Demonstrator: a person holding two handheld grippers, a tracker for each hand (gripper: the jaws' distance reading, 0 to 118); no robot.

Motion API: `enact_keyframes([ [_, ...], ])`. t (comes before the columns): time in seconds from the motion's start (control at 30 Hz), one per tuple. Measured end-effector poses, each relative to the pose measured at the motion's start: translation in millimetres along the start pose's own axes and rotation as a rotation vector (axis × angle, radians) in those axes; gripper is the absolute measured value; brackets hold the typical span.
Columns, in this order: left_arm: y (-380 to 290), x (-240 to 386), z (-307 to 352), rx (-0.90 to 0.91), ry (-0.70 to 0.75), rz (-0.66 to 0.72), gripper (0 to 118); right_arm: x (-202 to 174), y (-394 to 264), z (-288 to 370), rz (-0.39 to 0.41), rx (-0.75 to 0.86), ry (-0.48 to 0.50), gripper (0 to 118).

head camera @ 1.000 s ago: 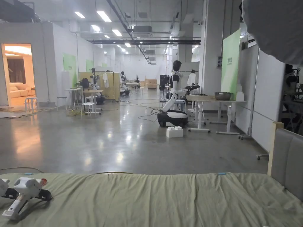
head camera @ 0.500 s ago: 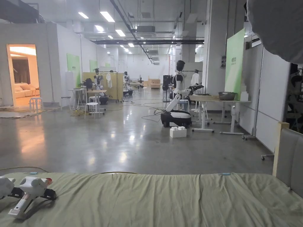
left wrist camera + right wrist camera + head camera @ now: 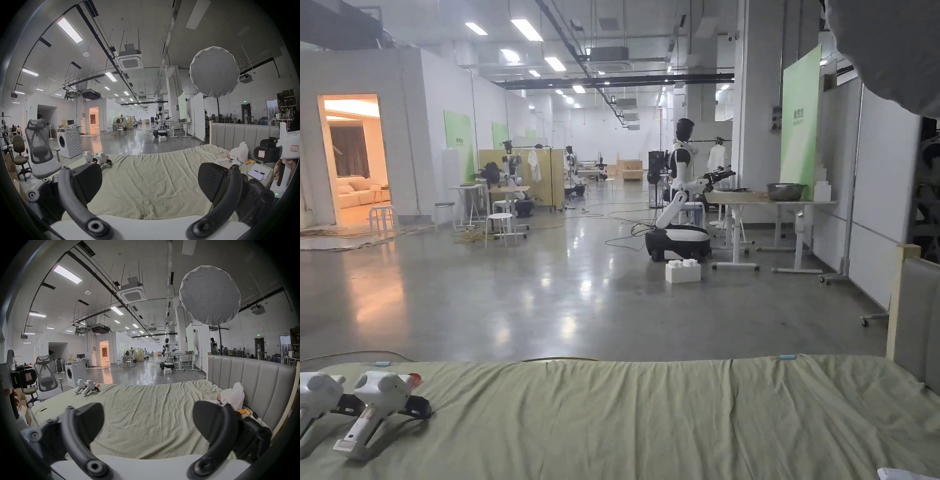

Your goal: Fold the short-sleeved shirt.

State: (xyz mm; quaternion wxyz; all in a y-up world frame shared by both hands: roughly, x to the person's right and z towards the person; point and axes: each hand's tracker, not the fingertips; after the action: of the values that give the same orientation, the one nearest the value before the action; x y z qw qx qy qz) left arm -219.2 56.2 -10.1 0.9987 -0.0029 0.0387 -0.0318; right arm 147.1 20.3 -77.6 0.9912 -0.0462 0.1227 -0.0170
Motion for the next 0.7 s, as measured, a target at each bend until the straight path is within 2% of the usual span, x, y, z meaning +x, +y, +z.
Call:
enact_keyframes([
  [0.17, 1, 1, 1, -0.008, 0.007, -0.005, 118, 0, -1, 2, 0.016, 0.007, -0.004, 115],
  [0.7, 4, -1, -1, -0.031, 0.021, 0.017, 118, 12, -3, 0, -0.075, -0.016, -0.027, 117],
])
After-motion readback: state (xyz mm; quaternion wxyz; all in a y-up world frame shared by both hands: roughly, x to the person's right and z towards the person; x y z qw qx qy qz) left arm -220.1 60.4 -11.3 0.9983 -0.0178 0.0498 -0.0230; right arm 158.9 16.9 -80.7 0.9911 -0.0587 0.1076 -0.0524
